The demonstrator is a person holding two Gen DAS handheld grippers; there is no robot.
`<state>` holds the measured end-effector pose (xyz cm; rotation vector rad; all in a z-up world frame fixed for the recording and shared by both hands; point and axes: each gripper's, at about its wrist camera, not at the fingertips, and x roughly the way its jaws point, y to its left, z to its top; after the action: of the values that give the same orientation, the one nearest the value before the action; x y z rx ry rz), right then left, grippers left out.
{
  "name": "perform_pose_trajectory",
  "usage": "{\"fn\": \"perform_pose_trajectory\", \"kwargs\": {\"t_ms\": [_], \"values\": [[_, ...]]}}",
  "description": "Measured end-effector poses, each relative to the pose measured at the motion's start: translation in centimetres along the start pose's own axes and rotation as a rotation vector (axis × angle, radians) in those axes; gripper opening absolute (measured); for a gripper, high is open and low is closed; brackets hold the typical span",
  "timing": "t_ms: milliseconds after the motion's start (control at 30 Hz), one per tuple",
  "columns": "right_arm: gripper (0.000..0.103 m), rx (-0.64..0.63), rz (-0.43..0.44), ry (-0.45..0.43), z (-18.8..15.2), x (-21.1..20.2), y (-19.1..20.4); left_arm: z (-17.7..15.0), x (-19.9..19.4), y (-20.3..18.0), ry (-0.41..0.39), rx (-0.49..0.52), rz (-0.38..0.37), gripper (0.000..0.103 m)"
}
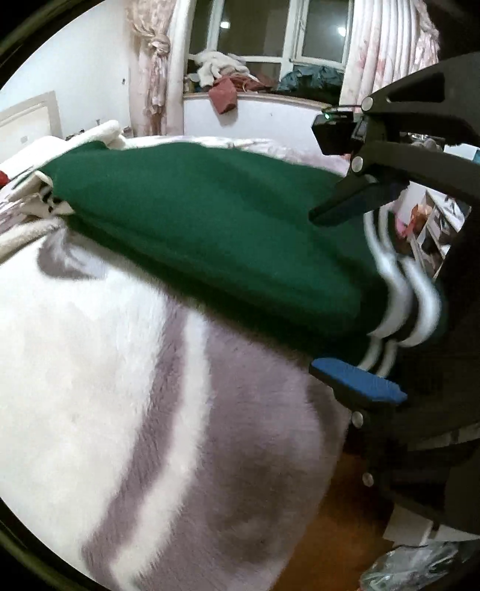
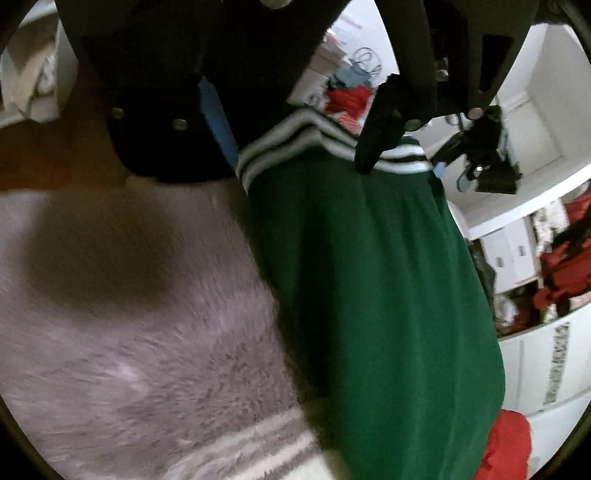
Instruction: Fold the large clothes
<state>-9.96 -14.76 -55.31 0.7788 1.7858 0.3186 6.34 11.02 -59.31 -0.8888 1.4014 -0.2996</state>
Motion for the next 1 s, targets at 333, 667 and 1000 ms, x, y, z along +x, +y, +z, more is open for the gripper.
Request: {"fn": "perform_pose_trajectory", "kwargs": {"t_ms": [333,667,1000], "values": [[0.071,-0.075,0.168,0.082,2.7,6.6,0.1,-1.3,1.1,-0.9,-0.04,0.125,-0.056,0.075],[0.028,0.029,0.345,0.003,-1.7,1.6,3.1,-1.9,-5.0,-6.4,-0.109,0.084,-0.241,0.024],[0.027,0.046,0.596,-0.082,1.2,-9.2,11.5,8.0,-11.1,-15.7,-0.279,0.101,-0.491,0.024]]}}
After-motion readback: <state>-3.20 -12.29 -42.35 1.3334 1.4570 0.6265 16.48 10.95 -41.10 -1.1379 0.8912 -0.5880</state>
